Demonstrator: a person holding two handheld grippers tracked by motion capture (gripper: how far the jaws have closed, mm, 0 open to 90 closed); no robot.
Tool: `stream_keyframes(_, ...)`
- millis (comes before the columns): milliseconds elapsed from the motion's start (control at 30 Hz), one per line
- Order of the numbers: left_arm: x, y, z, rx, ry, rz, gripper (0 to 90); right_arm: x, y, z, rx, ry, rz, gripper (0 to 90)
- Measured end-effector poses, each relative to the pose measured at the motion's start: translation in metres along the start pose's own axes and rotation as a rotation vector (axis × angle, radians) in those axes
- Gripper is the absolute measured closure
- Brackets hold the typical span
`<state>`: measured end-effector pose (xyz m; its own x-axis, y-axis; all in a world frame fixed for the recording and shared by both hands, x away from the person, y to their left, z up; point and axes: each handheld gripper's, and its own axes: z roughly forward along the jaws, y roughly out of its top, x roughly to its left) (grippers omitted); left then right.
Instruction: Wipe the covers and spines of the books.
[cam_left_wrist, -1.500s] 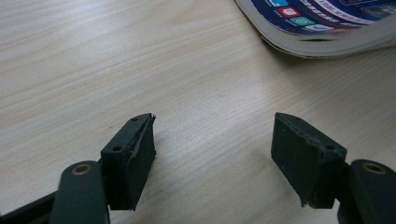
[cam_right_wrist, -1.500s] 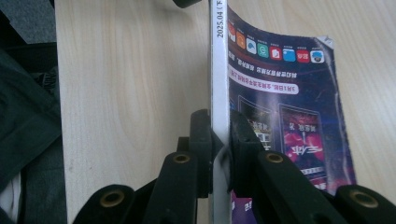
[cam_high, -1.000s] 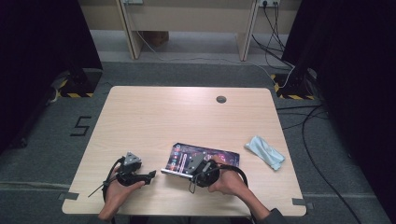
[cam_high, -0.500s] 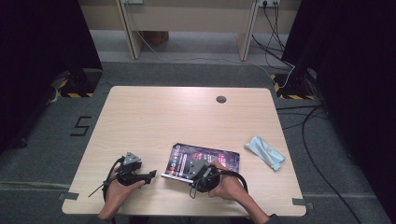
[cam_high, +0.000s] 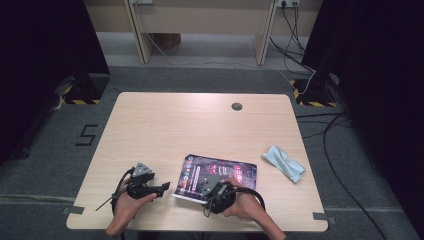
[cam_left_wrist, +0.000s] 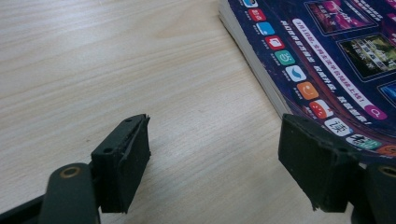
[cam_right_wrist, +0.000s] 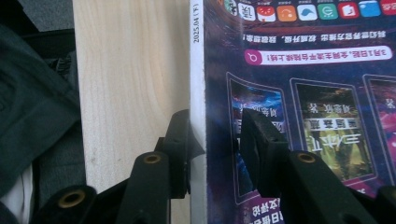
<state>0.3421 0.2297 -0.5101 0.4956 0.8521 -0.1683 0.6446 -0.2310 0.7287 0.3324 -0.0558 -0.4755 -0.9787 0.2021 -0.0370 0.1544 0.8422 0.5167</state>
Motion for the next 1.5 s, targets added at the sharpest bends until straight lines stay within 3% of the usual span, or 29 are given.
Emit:
stream_keyframes(133,0.0,0.0,0.0,-0.003,-0.006,-0.002,24.5,0.001,-0.001,0.001,0.0,0.012,0.015,60.9)
stream_keyframes(233,-0.001,0.0,0.0,-0.002,-0.005,-0.001,24.5,0.001,-0.002,0.004,0.001,0.047,0.03,55.9)
stream_keyframes(300,-0.001,0.0,0.0,-0.005,-0.009,0.0,24.5,0.001,-0.004,0.005,-0.004,0.064,0.067,58.5)
stream_keyframes(567,-0.004,0.0,0.002,-0.002,-0.023,0.017,24.8,-0.009,-0.013,0.002,-0.008,0.033,0.111,53.1)
stream_keyframes(667,-0.005,0.0,0.001,0.003,-0.03,0.03,24.9,-0.013,-0.016,0.0,0.008,-0.025,0.138,44.5)
stream_keyframes(733,-0.006,0.001,0.001,-0.005,-0.037,0.039,25.1,-0.018,-0.019,-0.001,0.011,-0.039,0.168,41.2)
stream_keyframes(767,-0.007,0.001,0.002,-0.004,-0.038,0.046,24.9,-0.022,-0.023,-0.003,0.005,-0.058,0.213,38.3)
stream_keyframes(900,-0.012,0.001,0.002,-0.005,-0.059,0.069,23.8,-0.028,-0.028,-0.006,0.006,-0.092,0.26,33.5)
stream_keyframes(967,-0.014,0.002,0.003,-0.009,-0.066,0.081,22.8,-0.037,-0.036,-0.011,0.02,-0.167,0.319,30.7)
stream_keyframes(1000,-0.015,0.002,0.003,-0.012,-0.071,0.084,22.8,-0.037,-0.036,-0.011,0.02,-0.167,0.319,30.7)
stream_keyframes(1033,-0.016,0.002,0.002,-0.013,-0.076,0.089,22.8,-0.043,-0.043,-0.017,0.011,-0.191,0.362,30.3)
stream_keyframes(1100,-0.017,0.002,0.001,-0.02,-0.082,0.093,22.7,-0.047,-0.046,-0.02,0.006,-0.203,0.379,29.9)
stream_keyframes(1233,-0.02,0.002,0.002,-0.015,-0.1,0.111,23.5,-0.061,-0.07,-0.043,-0.022,-0.278,0.49,29.6)
stream_keyframes(1267,-0.021,0.002,0.002,-0.017,-0.105,0.113,23.5,-0.061,-0.07,-0.043,-0.022,-0.278,0.49,29.6)
stream_keyframes(1300,-0.022,0.002,0.002,-0.019,-0.112,0.114,24.3,-0.065,-0.08,-0.051,-0.019,-0.302,0.53,30.0)
stream_keyframes(1500,-0.029,0.001,0.004,-0.005,-0.157,0.145,27.9,-0.069,-0.102,-0.064,-0.016,-0.316,0.607,31.2)
